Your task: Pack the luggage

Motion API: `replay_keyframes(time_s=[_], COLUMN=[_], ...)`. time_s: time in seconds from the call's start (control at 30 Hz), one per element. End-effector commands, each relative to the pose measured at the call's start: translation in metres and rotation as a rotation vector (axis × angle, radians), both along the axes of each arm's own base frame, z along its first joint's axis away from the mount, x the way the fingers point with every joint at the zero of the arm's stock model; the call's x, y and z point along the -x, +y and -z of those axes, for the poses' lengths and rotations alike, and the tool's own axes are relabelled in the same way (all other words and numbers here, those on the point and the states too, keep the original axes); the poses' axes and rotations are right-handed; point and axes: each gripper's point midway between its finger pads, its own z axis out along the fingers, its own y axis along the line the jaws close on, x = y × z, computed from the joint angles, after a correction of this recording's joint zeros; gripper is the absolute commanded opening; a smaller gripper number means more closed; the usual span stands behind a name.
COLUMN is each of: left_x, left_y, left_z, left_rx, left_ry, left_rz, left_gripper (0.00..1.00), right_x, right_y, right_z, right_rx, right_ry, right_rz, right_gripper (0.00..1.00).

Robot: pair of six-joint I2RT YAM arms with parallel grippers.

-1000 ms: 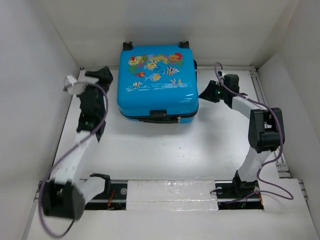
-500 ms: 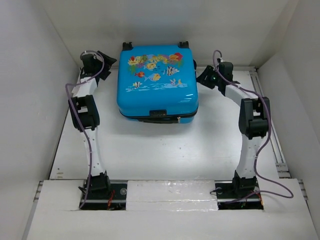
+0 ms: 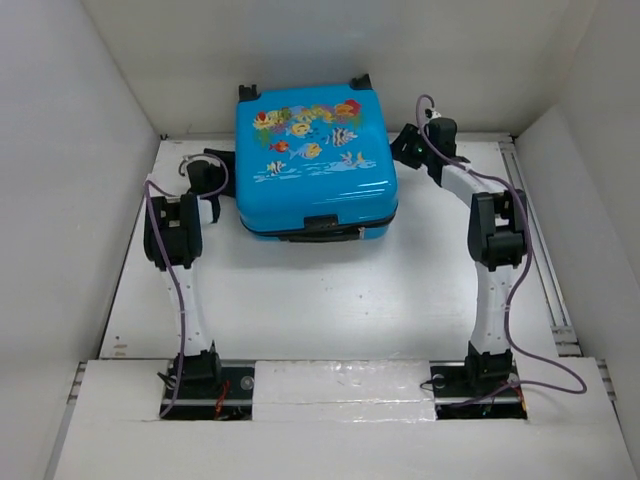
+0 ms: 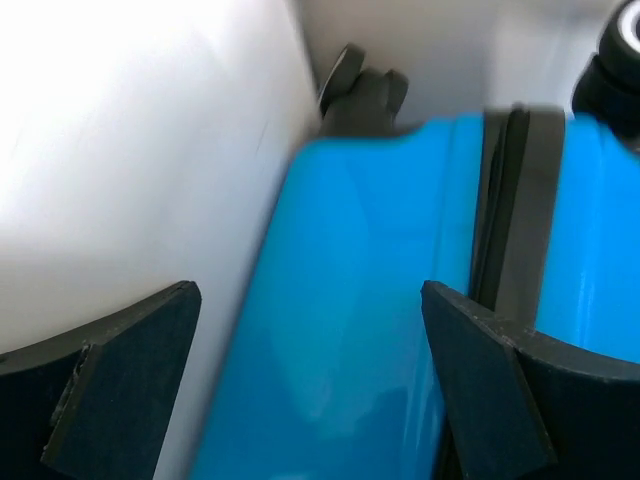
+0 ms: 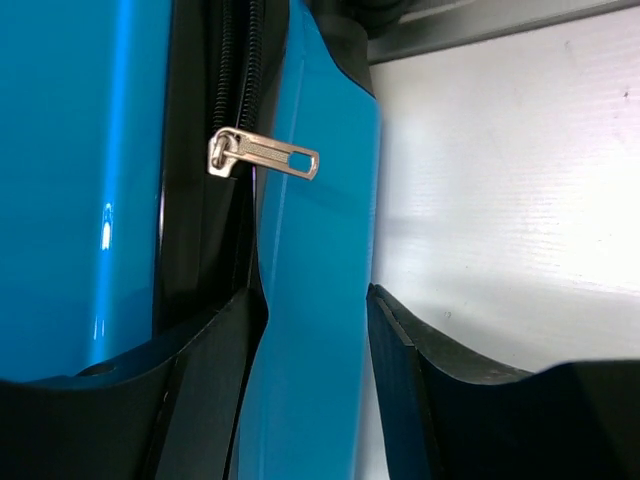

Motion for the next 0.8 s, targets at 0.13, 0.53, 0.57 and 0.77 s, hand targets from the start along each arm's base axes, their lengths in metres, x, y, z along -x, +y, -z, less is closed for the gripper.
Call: replay_keyframes(time_s=[0.13,0.53,0.57,0.77], left_x=[0.127,0.259,0.274,0.317], left_y=[-0.185,-0.249,-0.251,-0.247], left_z=[-0.09,-0.098,-0.101,-0.096], left_rx=[0.055,0.026,0.027,0.0], left_ry=[-0.267,-0.264,-0.261,-0.243], left_rz=[0.351,0.427,0.442,0.426], left_gripper=[0.92,0.92,0.92,0.92], right_x=[0.096,0.173,0.177,0.227], right_y=[0.103,0.085,0.083,0.102], right_z=[0.025,0.024,0.023,0.032], right_rx=[-0.019,0.025,0.029,0.066], right_ry=[0.045,0.073,0.074,0.087], right_rz=[-0.356,-0.374,-0.366,-0.452], right_gripper=[0.57,0.57,0.57,0.57])
